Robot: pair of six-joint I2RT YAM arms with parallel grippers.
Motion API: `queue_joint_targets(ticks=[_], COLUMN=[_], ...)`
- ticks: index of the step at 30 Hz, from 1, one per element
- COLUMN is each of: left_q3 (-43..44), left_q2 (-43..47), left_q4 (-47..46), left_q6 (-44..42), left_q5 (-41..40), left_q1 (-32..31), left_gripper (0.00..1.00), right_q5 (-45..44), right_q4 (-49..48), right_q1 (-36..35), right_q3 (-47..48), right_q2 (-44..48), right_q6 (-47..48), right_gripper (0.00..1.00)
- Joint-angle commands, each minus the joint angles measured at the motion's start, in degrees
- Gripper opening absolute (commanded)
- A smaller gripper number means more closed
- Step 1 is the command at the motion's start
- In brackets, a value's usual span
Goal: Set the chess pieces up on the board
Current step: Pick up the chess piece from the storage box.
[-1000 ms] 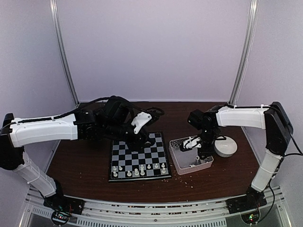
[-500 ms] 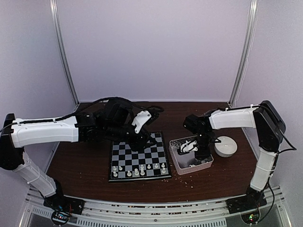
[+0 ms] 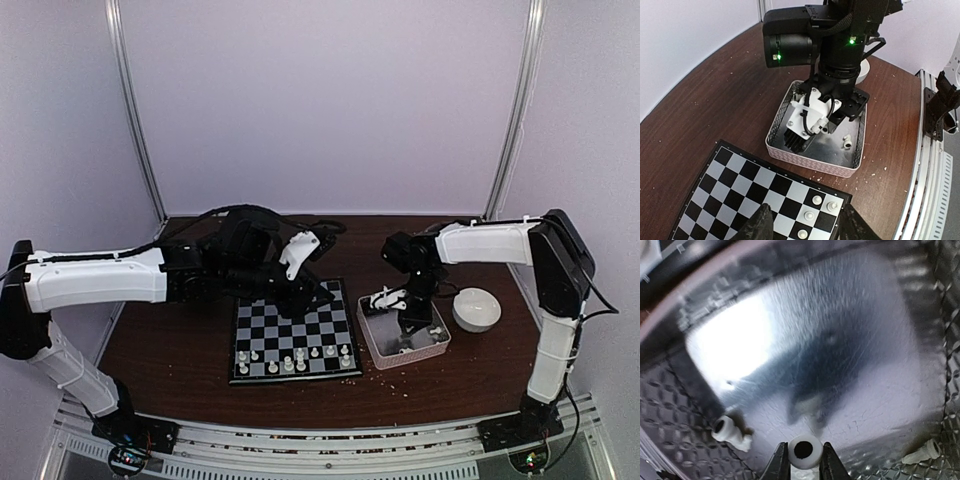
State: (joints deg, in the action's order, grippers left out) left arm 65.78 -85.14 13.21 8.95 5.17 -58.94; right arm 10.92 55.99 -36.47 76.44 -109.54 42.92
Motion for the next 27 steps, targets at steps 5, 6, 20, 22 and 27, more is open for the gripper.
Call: queue_joint_targets(ticks=[5, 6, 20, 22, 27], left_q3=[-3.45, -3.44, -4.11, -4.02, -4.20], left_q2=[-3.37, -4.35, -20.74, -21.97, -23.06], left_q4=[-22.22, -25.57, -67.11, -69.41, -71.19], left_q6=[-2.60, -2.87, -5.86, -5.62, -5.17], left_q5=[-2.88, -2.98, -1.76, -2.20, -1.72], left_q1=[0.31, 0.31, -0.33, -0.47, -0.87], left_gripper=[0.51, 0.51, 0.50, 0.49, 0.49], right_q5=[35.84, 39.29, 60.39, 60.98, 61.02], right_q4=[-0.46, -1.60, -38.60, -45.88, -53.96], right_q1=[7.50, 8.45, 12.68, 12.89, 13.19], right_q3=[4.45, 3.96, -8.37, -9.92, -10.79], right_q2=[10.06, 11.67, 22.80, 23.67, 24.09], right_q6=[-13.64, -15.05, -51.78, -58.35, -66.44], right_gripper=[0.10, 0.11, 0.12, 0.12, 0.12])
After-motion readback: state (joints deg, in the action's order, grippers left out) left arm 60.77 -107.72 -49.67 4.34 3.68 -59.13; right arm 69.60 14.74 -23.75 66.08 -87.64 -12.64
